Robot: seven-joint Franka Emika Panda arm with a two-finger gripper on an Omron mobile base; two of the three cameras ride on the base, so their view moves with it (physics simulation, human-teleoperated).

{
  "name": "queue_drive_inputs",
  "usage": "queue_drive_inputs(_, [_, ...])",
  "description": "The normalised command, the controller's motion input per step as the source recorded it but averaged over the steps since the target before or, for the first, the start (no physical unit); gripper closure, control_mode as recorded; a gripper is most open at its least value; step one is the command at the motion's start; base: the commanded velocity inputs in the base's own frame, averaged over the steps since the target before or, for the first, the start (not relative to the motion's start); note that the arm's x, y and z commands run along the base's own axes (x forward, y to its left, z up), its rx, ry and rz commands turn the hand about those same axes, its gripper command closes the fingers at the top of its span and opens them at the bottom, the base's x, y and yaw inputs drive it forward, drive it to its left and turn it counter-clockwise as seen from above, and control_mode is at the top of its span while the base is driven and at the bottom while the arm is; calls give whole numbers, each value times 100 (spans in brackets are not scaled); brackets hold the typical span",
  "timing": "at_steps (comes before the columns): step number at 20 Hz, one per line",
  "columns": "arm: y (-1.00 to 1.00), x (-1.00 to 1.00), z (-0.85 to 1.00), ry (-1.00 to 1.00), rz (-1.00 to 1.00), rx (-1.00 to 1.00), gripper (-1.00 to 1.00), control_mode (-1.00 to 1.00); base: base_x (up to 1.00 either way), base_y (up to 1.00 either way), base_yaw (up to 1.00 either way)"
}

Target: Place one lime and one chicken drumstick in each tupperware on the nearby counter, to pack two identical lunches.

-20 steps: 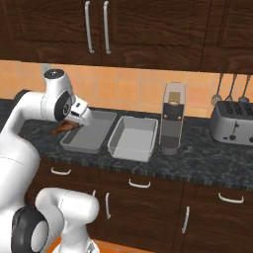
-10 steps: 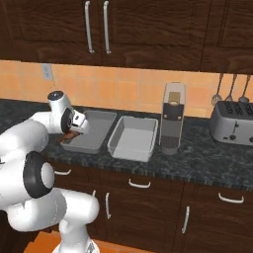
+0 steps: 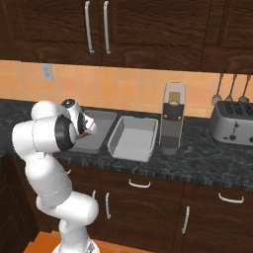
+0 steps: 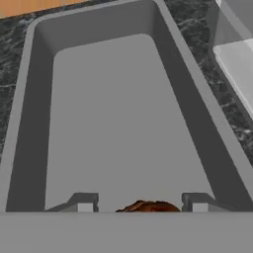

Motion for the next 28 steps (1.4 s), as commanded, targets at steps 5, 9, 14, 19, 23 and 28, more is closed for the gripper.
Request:
queue_drive_inputs(5, [0,93,-40,8,-8,0,100,-100,0,0,0])
queue_drive_inputs(9, [1,52,-44,8,-5,0,-100,-100,0,0,0])
queue_drive_inputs(14, [0,-3,36,-7,0,1,-100,-100,0,0,0])
queue_drive_inputs(19, [0,-11,81,-2,0,5,-100,-100,0,0,0])
queue_drive_inputs(23, [-3,-96,100,-13,0,6,-100,-100,0,0,0])
queue_drive_inputs(28, [-27,-100,100,-10,0,5,-100,-100,0,0,0])
